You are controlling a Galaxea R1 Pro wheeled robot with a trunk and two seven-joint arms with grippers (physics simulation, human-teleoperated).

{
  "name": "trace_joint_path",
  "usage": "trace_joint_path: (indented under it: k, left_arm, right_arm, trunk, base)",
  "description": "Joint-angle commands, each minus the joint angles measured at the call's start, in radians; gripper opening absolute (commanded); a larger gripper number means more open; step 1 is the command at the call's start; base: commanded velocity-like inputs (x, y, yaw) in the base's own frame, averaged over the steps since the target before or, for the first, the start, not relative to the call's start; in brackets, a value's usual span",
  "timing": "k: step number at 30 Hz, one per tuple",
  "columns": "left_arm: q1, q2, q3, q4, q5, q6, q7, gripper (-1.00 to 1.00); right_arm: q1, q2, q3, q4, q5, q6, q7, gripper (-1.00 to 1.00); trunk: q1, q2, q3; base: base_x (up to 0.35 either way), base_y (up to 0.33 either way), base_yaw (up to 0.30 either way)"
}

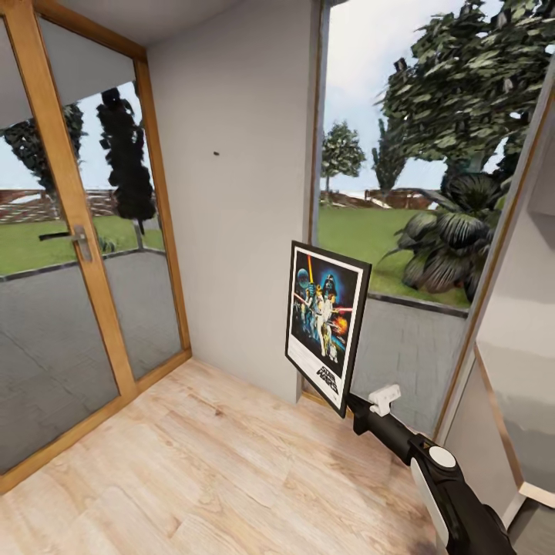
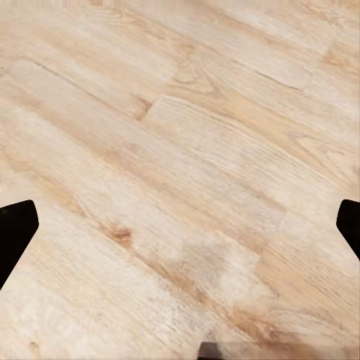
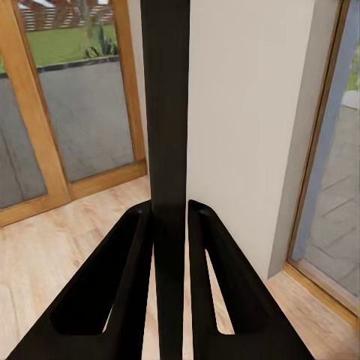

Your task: Pick up the poster from the kitchen countertop and hang it on one of the wall nails in the kitchen.

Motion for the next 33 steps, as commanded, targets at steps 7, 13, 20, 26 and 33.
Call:
trace_joint_path:
  k: [7,13,20,26,33]
  left_arm:
    - [0.0,0.0,0.001,-0.001,0.0,-0.002,-0.001,1.0]
    - [0.0,0.0,0.001,-0.001,0.0,-0.002,-0.001,1.0]
    - [0.0,0.0,0.001,-0.001,0.0,-0.002,-0.001,1.0]
    - [0.0,0.0,0.001,-0.001,0.0,-0.002,-0.001,1.0]
    - [0.0,0.0,0.001,-0.001,0.0,-0.002,-0.001,1.0]
  right_arm:
    - [-0.001,0.0,-0.002,0.0,-0.003,0.001,0.007,-1.0]
    - [-0.001,0.0,-0.002,0.0,-0.003,0.001,0.007,-1.0]
    - [-0.001,0.0,-0.002,0.004,-0.003,0.001,0.007,-1.0]
    - [-0.001,0.0,-0.002,0.014,-0.003,-0.001,0.007,-1.0]
    - [-0.001,0.0,-0.002,0.019,-0.003,-0.001,0.007,-1.0]
  trunk:
    - [-0.027,0.048,0.021]
    - [-0.05,0.09,0.04]
    - [-0.077,0.139,0.062]
    - [-0.1,0.181,0.08]
    - [-0.126,0.23,0.102]
  base:
    - [0.0,0.0,0.0]
    - [0.0,0.0,0.0]
    - [0.0,0.0,0.0]
    - [0.0,0.0,0.0]
    - [0.0,0.0,0.0]
